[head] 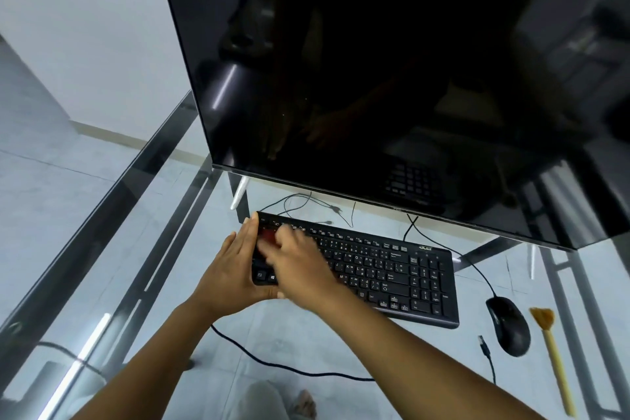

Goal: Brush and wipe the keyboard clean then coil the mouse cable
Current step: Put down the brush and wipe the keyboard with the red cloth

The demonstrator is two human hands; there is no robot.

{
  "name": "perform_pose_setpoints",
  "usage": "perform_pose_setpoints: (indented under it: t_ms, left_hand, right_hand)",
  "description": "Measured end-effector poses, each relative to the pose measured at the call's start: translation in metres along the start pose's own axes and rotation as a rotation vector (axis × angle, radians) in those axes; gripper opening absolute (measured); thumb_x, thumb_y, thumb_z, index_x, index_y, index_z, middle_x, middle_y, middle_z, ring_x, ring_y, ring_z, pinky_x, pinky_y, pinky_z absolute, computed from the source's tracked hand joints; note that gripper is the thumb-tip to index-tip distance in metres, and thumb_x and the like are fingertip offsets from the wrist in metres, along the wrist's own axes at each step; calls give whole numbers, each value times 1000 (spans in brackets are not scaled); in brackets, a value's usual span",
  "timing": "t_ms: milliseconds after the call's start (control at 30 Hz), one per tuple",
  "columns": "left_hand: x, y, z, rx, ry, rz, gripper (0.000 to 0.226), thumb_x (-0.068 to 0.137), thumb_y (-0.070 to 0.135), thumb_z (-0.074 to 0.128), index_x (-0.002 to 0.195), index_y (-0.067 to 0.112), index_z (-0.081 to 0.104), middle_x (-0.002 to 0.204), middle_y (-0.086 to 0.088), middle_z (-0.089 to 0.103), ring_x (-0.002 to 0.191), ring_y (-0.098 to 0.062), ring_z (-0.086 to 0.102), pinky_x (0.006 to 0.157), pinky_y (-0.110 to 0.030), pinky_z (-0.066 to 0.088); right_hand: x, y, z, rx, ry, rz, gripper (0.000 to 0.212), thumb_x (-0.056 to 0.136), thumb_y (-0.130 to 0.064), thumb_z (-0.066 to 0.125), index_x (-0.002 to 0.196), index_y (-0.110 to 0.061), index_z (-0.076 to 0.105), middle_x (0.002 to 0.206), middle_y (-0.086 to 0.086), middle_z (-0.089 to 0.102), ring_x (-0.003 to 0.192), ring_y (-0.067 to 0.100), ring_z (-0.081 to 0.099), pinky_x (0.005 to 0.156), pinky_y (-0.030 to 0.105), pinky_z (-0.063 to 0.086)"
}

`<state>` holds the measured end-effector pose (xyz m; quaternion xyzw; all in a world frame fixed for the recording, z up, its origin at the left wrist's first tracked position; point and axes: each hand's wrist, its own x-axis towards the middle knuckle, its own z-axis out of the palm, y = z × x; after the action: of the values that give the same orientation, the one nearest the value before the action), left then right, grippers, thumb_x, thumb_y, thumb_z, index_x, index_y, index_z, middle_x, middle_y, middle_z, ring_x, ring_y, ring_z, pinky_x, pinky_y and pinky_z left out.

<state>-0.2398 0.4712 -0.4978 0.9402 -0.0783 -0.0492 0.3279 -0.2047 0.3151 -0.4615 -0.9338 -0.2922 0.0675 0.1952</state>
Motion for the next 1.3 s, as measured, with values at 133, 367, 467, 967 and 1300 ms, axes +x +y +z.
perform_pose_setpoints:
  t_ms: [133,367,467,967,1300]
  left_hand:
    - [1,-1,-1,-10,-5,-3,140,54,86,65,149,30,-21,161,7,-3,148,-5,-7,118,-27,-3]
    - [0,-1,1,54,-2,13,140,56,89,61,151,24,-20,161,8,-10,147,-5,-10,120,-32,-1]
    - [1,-1,2,85,-5,15,141,56,90,59,152,19,-17,161,8,-10,148,-6,-9,120,-32,0]
    - [6,11,2,305,-34,143,116,77,88,32,154,12,-8,162,2,-13,148,-13,-16,119,-50,-6]
    - [32,61,54,468,-25,195,74,100,58,14,150,5,27,161,-7,15,150,-17,6,117,-50,3]
  right_hand:
    - [-37,23,-17,63,-12,-59,20,99,-40,48,117,-37,54,106,-6,49,91,9,53,71,27,43]
    - [-98,77,-40,-44,6,149,45,101,-21,49,144,-33,44,110,-3,42,101,16,44,82,33,51]
    - [-81,43,-30,-53,-63,74,55,97,-19,55,147,-33,37,122,2,45,108,20,42,89,35,49]
    - [-127,77,-50,-91,-75,134,23,92,-50,61,107,-35,52,101,-6,46,76,17,53,50,21,43]
    - [-63,58,-34,56,142,350,30,95,-58,44,95,-30,54,95,-8,54,92,16,48,80,34,42]
